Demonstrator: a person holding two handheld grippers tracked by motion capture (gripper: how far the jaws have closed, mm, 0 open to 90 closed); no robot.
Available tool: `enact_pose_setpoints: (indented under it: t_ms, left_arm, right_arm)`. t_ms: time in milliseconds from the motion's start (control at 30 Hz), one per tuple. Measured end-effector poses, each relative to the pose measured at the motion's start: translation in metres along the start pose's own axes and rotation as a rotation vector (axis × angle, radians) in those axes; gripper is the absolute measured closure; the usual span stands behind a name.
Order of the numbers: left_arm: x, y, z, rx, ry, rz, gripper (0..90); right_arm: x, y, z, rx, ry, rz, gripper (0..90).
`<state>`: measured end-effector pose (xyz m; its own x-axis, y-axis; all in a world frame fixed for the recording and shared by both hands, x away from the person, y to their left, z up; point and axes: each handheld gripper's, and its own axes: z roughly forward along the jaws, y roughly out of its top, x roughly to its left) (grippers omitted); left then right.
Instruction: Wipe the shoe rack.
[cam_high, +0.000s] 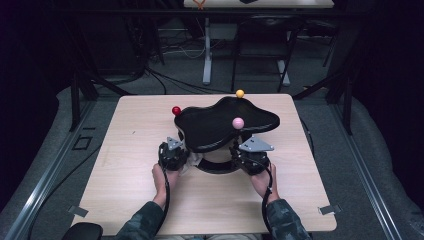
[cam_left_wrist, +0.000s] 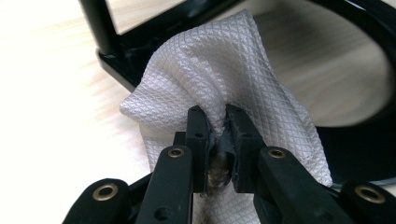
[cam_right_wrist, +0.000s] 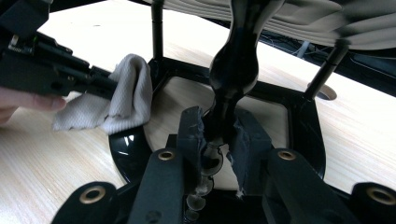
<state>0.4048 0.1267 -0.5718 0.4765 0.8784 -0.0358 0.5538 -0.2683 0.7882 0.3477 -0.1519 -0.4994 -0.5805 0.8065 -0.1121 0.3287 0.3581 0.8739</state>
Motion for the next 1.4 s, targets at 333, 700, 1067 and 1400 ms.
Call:
enact_pose_setpoints:
  t_ms: [333,700,1067,1400]
  left_arm:
    - [0.021,0.012,0.011,0.035,0.039,-0.016,80.2]
    - [0.046,0.02,0.012,0.095,0.105,0.004,80.1]
    - [0.082,0.033,-0.033,0.059,0.129,-0.027,80.3]
    - [0.099,0.045,-0.077,-0.001,0.117,-0.033,80.5]
  right_arm:
    - [-0.008,-0.005,-0.008,0.004,-0.013,0.013,74.4]
    - [-0.015,-0.008,-0.012,0.003,-0.035,0.024,74.3]
    - [-0.017,-0.008,-0.012,0.016,-0.035,0.021,74.0]
    - [-0.014,-0.009,-0.009,0.024,-0.051,0.021,72.5]
